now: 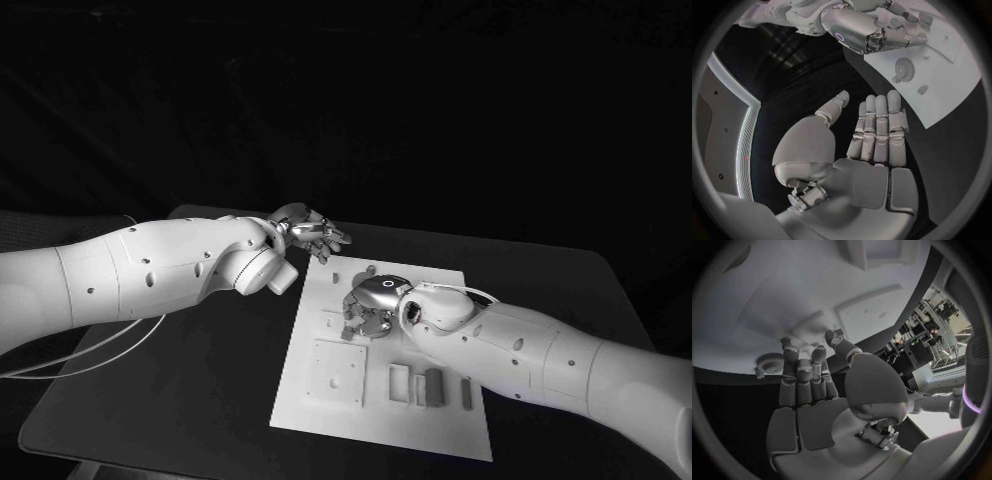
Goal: Assemble the parts on the task board
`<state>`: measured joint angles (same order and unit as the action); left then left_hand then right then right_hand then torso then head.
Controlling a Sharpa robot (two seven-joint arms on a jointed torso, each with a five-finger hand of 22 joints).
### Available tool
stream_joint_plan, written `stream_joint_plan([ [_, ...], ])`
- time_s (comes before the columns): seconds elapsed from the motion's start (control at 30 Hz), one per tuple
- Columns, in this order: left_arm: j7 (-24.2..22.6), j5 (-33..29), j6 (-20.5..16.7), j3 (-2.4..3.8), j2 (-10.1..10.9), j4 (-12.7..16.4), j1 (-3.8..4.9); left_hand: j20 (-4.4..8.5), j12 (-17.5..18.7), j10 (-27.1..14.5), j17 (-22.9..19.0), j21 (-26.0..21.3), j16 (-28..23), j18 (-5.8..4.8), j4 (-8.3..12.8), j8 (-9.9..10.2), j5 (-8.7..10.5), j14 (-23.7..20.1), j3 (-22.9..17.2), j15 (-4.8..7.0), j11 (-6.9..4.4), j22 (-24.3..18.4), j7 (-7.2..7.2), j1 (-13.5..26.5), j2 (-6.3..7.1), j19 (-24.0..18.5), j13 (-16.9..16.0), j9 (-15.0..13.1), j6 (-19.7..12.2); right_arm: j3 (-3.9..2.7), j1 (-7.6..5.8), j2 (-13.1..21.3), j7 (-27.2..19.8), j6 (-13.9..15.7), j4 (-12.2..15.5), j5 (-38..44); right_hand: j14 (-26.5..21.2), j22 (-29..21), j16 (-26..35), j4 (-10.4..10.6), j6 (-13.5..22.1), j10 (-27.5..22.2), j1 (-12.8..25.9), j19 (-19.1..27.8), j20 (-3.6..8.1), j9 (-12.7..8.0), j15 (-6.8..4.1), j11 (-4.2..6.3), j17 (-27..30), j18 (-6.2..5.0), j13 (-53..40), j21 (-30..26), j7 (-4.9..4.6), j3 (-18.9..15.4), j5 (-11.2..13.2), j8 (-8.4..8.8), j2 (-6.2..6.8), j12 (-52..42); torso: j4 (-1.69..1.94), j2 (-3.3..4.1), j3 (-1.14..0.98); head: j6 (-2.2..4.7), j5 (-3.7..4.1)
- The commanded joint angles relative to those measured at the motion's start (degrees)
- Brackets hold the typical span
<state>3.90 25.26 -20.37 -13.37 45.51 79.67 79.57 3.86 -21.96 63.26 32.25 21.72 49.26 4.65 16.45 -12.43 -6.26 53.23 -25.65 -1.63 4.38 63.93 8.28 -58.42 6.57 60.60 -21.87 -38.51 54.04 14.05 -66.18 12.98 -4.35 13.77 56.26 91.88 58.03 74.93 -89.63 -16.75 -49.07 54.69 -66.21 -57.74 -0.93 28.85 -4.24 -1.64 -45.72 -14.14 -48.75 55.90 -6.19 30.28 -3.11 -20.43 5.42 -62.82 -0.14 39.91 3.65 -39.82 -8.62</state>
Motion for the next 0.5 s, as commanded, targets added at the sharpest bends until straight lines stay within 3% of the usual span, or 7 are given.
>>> stream_joint_plan([
  [0.03, -0.73, -0.36, -0.2, 0.06, -0.12, 0.03, 0.09, -0.23, 0.33, 0.26, 0.06, -0.38, -0.33, 0.99, 0.05, -0.32, -0.06, -0.07, 0.45, -0.42, 0.14, 0.08, 0.15, 0.22, -0.16, 0.07, 0.08, 0.06, -0.15, 0.01, 0.04, -0.01, 0.42, 0.52, 0.33, 0.63, 0.33, 0.48, -0.31, 0.0, -2.21, 0.3, -0.06, -0.25, 0.02, 0.1, 0.0, 0.02, 0.06, -0.86, -0.05, 0.34, -1.71, -0.52, 0.06, -0.25, -0.56, -0.4, 0.02, -0.01, 0.04, 0.06, -0.02],
  [0.27, -0.77, -0.36, -0.22, 0.06, 0.03, -0.09, 0.09, -0.23, 0.35, 0.22, 0.09, -0.43, -0.35, 1.01, 0.09, -0.31, -0.08, -0.07, 0.6, -0.42, 0.15, 0.09, 0.17, 0.02, -0.17, 0.09, 0.13, 0.1, -0.21, 0.01, 0.04, 0.21, -0.34, -0.13, 1.01, 0.36, 0.34, 0.42, -0.25, -0.04, -1.81, 0.31, -0.09, -0.24, 0.06, 0.08, -0.05, 0.01, 0.12, -0.86, 0.01, 0.25, -1.76, -0.84, 0.06, 0.17, -0.15, -0.34, -0.09, 0.02, -0.03, 0.1, -0.1],
  [0.37, -0.8, -0.36, -0.15, 0.06, 0.2, -0.04, 0.09, -0.23, 0.35, 0.21, 0.1, -0.46, -0.36, 1.01, 0.1, -0.3, -0.08, -0.07, 0.66, -0.42, 0.15, 0.09, 0.18, -0.05, -0.17, 0.09, 0.15, 0.11, -0.24, 0.01, 0.04, 0.43, -0.41, -0.23, 1.13, 0.36, 0.27, 0.37, -0.16, -0.05, -1.18, 0.21, -0.34, -0.15, 0.08, -0.04, 0.07, -0.16, 0.17, -0.86, 0.07, 0.12, -1.94, -1.02, 0.07, 0.74, 0.14, -0.24, -0.08, -0.01, 0.04, 0.1, -0.07],
  [0.43, -0.79, -0.36, -0.03, 0.05, 0.35, 0.01, 0.09, -0.23, 0.35, 0.21, 0.1, -0.47, -0.37, 1.01, 0.1, -0.3, -0.09, -0.07, 0.68, -0.42, 0.15, 0.09, 0.18, -0.08, -0.17, 0.09, 0.15, 0.12, -0.25, 0.01, 0.04, 0.51, -0.38, -0.03, 1.22, 0.3, 0.16, 0.32, -0.1, -0.05, -0.13, 0.06, -0.59, -0.01, 0.05, -0.31, 0.25, -0.36, 0.2, -0.86, 0.1, -0.02, -2.16, -1.18, 0.06, 1.52, 0.47, -0.16, -0.1, 0.0, 0.06, 0.06, -0.15],
  [0.5, -1.11, -0.36, 0.62, 0.05, 0.42, -0.03, 0.09, -0.24, 0.37, 0.19, 0.11, -0.5, -0.39, 1.01, 0.11, -0.29, -0.08, -0.08, 0.76, -0.42, 0.17, 0.09, 0.2, -0.14, -0.12, 0.09, 0.17, 0.14, -0.29, 0.01, 0.04, 0.58, -0.41, -0.04, 1.42, 0.22, -0.1, 0.24, -0.01, -0.05, 3.53, -0.28, -1.27, 0.23, -0.04, -1.34, 0.74, -0.88, 0.22, -0.86, 0.12, -0.26, -2.7, -1.39, 0.06, 3.83, 1.16, -0.08, -0.11, 0.05, 0.03, 0.03, -0.16],
])
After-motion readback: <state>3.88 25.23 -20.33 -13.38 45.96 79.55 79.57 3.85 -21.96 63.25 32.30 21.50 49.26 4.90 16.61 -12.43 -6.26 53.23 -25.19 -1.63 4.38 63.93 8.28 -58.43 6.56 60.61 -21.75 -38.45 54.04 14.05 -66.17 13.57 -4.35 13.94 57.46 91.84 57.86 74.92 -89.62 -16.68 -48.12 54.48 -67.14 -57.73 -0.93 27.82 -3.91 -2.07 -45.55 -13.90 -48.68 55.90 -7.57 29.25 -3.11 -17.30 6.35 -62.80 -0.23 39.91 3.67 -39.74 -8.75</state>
